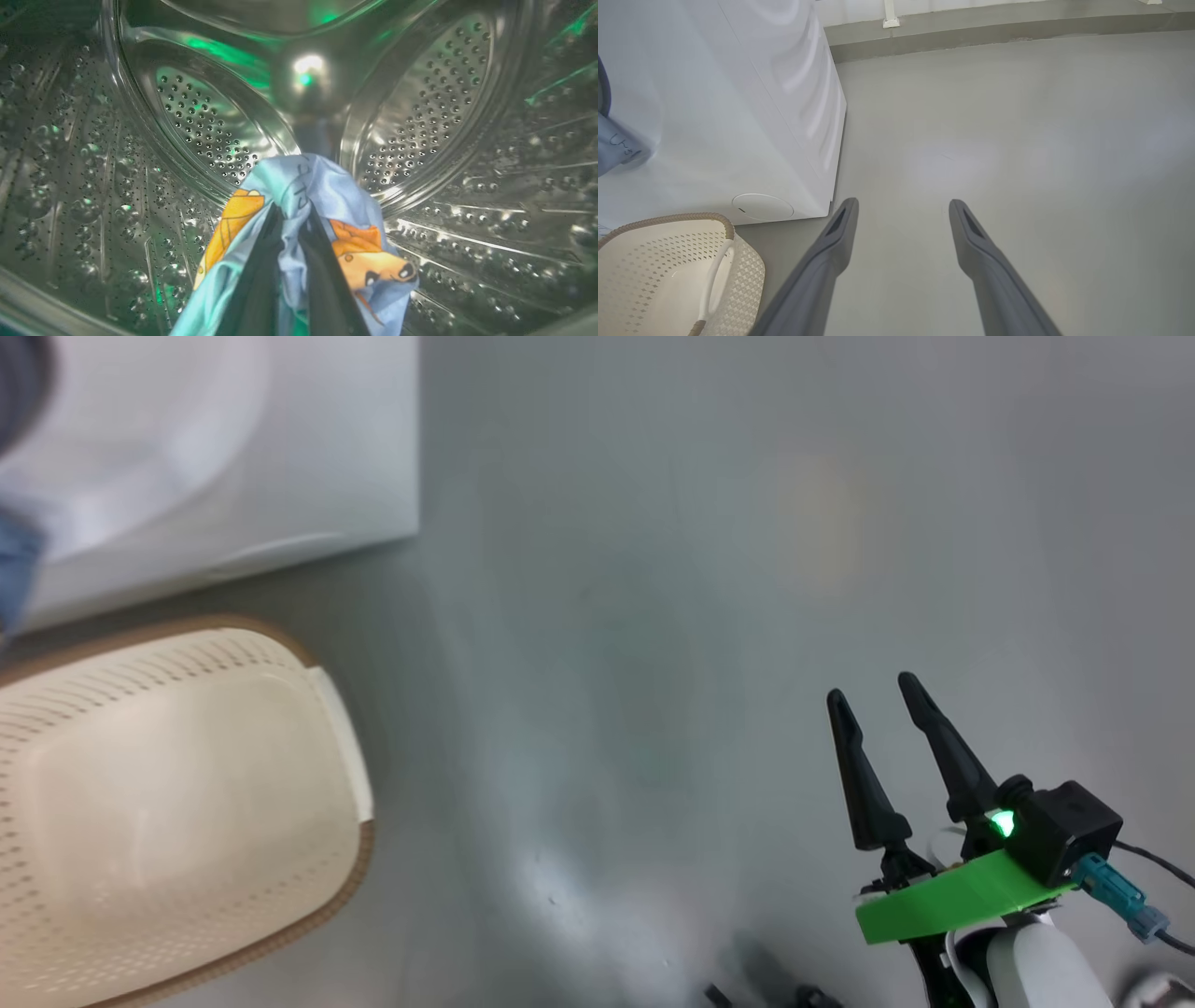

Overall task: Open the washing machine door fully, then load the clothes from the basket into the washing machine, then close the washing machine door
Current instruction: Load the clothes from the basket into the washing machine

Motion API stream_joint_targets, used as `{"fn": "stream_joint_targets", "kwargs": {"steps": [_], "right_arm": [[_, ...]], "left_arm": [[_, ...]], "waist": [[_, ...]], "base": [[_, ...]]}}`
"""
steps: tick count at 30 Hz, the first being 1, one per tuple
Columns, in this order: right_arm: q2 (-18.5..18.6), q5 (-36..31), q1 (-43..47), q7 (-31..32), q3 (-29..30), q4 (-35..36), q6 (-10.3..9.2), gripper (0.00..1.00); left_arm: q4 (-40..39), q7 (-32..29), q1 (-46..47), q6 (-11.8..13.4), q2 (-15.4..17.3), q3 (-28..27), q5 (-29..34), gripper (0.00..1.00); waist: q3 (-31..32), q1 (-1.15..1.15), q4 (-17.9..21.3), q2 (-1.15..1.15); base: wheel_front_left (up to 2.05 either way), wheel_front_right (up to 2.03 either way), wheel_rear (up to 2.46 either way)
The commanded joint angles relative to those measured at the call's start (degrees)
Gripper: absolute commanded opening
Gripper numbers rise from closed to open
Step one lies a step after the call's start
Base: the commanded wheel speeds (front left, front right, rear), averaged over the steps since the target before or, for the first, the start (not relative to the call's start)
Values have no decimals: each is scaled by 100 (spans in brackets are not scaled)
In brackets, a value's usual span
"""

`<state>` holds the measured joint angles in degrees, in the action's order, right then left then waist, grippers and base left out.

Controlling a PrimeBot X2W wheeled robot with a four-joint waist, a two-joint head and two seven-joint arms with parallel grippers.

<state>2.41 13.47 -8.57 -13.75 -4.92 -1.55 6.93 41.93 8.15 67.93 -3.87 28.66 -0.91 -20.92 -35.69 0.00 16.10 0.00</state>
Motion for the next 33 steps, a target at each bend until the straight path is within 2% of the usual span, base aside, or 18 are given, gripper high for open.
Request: {"fn": "stream_joint_targets", "kwargs": {"steps": [1, 12, 17, 26, 27, 28, 33], "right_arm": [[46, 59, -26, -79, -155, 83, 56, 100], [46, 273, -265, -122, -370, -23, 56, 100], [46, 389, -323, -124, -423, -11, 56, 100], [46, 436, -378, -124, -442, -46, 56, 100], [46, 433, -383, -124, -433, -48, 56, 100], [46, 427, -386, -124, -422, -50, 56, 100], [46, 364, -376, -124, -380, -55, 56, 100]], "left_arm": [[-31, 45, 240, -26, 409, -65, 83, 0], [619, -60, 1708, -171, 927, 239, 317, 0], [927, 23, 2253, -104, 1080, 333, 426, 0], [1468, 118, 2581, -174, 1017, 576, 488, 0], [1522, 147, 2590, -174, 1003, 591, 488, 24], [1599, 142, 2592, -175, 972, 583, 452, 100], [1822, 242, 2558, -220, 895, 691, 443, 100]], "waist": [[-400, 0, 335, 0], [-947, 0, 649, 0], [-1056, 0, 732, 0], [-1041, 0, 714, 0], [-1031, 0, 704, 0], [-1017, 0, 694, 0], [-934, 0, 611, 0]], "base": [[0, 0, 0], [0, 0, 0], [0, 0, 0], [0, 0, 0], [0, 0, 0], [0, 0, 0], [0, 0, 0]]}}
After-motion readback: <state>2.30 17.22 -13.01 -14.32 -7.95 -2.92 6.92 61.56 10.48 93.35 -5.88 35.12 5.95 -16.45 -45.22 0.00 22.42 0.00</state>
